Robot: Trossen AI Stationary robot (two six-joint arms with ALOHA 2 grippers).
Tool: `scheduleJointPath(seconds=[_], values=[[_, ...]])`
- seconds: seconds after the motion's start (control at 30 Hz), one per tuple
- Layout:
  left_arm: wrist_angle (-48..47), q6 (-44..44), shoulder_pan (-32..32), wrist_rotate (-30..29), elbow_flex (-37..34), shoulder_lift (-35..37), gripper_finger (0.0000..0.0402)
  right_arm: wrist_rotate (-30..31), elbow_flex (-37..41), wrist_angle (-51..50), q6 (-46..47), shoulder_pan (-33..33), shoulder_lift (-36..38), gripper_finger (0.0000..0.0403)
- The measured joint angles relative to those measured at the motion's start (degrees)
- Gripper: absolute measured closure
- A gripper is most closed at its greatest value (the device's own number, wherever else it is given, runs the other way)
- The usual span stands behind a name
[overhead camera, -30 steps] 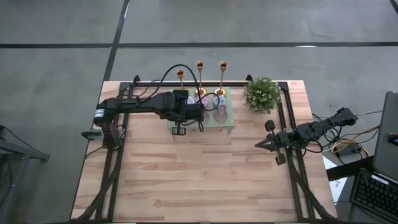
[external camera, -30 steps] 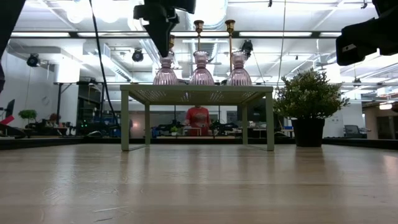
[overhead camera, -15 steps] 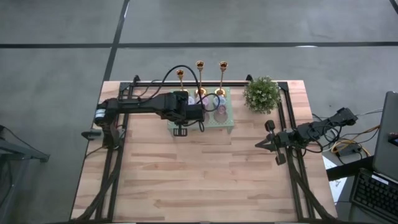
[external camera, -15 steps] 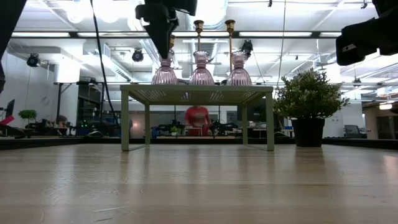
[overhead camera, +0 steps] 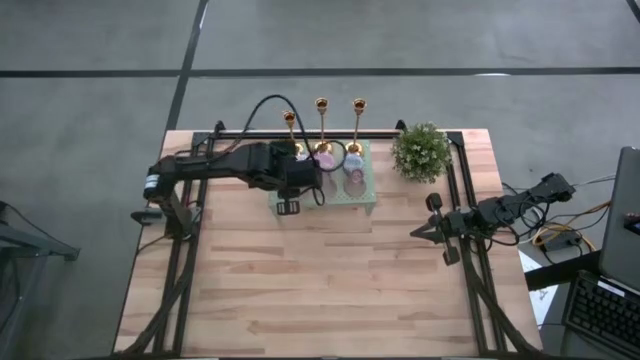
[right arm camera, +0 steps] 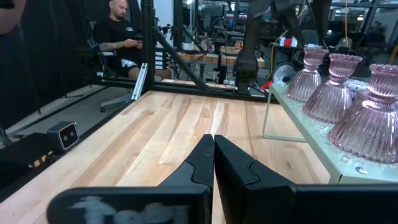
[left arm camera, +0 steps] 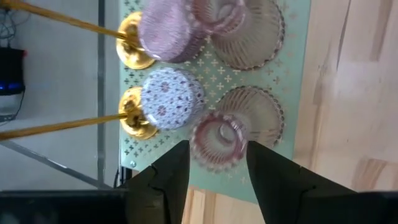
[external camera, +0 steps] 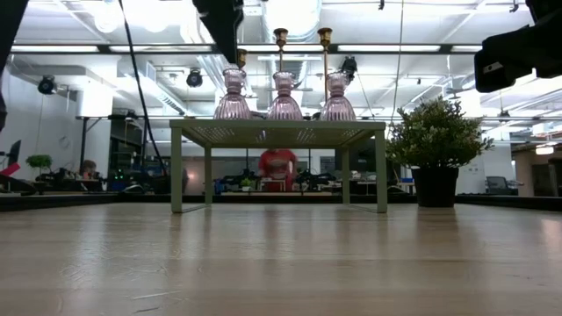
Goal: Pick & Place candle stick holders
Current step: Return to Home Position
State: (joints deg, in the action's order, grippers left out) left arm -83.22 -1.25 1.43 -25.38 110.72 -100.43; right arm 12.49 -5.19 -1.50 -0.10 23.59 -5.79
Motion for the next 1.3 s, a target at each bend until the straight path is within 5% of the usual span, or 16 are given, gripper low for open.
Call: scheduleJointPath(seconds=[0.27,0.5,0.93,1.3], values=[[-2.43,5.95,-0.89,0.60,-1.61,5.87,0.0262,0.00,0.00,0.00,-0.05,0.00,0.00,0.0394],[4.01,7.63,-3.65,3.56,-8.14,14.80,0.0371,0.00,0.00,0.02,0.03,0.00,0.01,0.0394],[42.02,4.28,-7.66,12.89,-43.35,43.45,0.0394,0.00,0.00,0.00,-0.05,-0.02,0.01,0.0394],[57.81,5.14,-8.29,13.54,-67.73,60.93,0.0384,-0.01,0.00,0.00,-0.03,-0.02,0.03,0.0394]])
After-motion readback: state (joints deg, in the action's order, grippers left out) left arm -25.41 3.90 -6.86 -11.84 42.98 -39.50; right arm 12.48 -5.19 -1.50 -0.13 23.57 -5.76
